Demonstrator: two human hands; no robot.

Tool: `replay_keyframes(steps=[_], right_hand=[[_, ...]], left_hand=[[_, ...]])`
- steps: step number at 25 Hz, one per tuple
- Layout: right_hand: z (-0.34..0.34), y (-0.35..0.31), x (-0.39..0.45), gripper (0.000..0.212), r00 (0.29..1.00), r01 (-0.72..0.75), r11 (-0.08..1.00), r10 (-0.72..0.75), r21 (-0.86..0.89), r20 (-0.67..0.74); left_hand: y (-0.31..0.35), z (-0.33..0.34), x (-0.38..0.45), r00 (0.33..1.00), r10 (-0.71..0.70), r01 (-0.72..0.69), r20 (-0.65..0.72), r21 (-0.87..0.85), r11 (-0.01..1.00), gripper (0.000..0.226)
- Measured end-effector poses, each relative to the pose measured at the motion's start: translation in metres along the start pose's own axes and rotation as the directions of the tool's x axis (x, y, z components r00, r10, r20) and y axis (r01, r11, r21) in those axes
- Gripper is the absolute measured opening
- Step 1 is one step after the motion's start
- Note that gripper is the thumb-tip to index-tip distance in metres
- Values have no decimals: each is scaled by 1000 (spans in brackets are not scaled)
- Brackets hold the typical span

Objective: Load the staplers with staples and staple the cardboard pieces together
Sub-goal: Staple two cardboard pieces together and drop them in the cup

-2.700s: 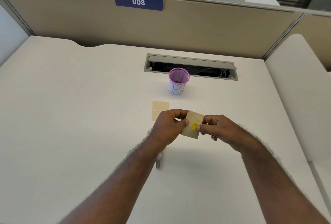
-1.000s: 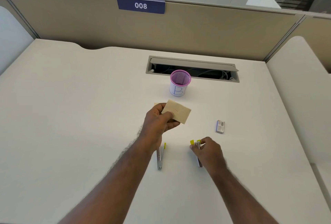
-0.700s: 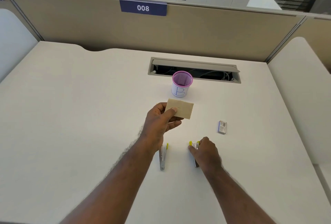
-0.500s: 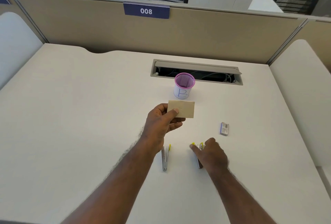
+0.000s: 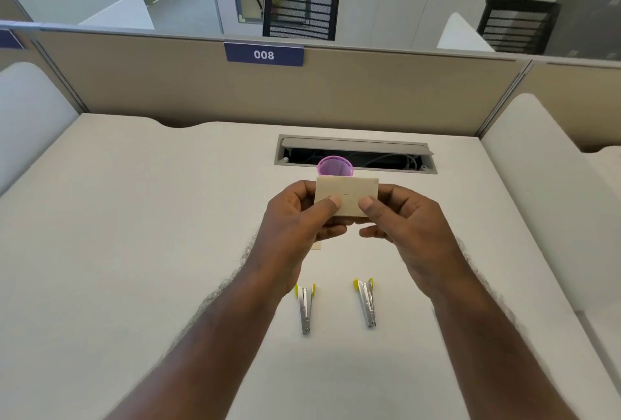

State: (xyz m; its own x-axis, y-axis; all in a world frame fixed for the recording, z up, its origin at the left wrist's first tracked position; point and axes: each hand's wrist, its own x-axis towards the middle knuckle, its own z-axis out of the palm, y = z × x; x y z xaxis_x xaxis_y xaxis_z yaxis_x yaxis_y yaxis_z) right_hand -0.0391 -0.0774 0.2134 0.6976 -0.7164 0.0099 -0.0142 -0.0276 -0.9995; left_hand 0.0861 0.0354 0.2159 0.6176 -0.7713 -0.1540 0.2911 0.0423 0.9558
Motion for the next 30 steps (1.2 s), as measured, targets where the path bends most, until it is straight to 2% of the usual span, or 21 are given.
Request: replay_keyframes(steps=[5,12,17,19,21,22,23,24,25,26,28,30], right_hand=[[2,-24,-8,12,999,0,999,1,33,-36],[10,-53,-16,17,1000,15,987,-17,162,9],[11,-57,-19,16,999,20,980,-25,198,22],[12,-57,-19,18,999,29,978,-33,205,16],[14,-56,-20,11,998,58,979,-54,195,-23],[16,-57,-20,8,994,97,980,-86,173,-66],[16,-56,-20,15,981,159,982,-146,103,-130],[18,-56,-20,21,956,223,975,-219,-5,-195],[19,-56,-19,24,918,286,948,-312,-137,-243],[22,-58,-19,26,878,342,905,-404,-252,-258],[29,-62,-22,20,817,446,810,-542,-381,-197],[37,-64,-25,23,815,490,757,-574,-432,-82]], left_hand=[[27,3,-13,993,80,-83,84,26,996,19],[44,0,-18,990,108,-106,92,-23,994,19],[45,-1,-20,988,122,-124,99,10,992,22],[45,-1,-21,987,127,-130,96,25,991,21],[44,2,-22,983,184,-184,17,69,980,18],[43,4,-22,964,254,-244,-74,126,962,18],[42,5,-23,920,351,-314,-174,211,926,22],[42,6,-24,864,442,-369,-241,296,881,24],[42,8,-26,828,502,-408,-251,346,845,22],[41,11,-28,824,525,-435,-215,354,828,19],[42,18,-32,875,477,-449,-84,227,864,24],[46,20,-34,898,440,-440,17,75,895,29]])
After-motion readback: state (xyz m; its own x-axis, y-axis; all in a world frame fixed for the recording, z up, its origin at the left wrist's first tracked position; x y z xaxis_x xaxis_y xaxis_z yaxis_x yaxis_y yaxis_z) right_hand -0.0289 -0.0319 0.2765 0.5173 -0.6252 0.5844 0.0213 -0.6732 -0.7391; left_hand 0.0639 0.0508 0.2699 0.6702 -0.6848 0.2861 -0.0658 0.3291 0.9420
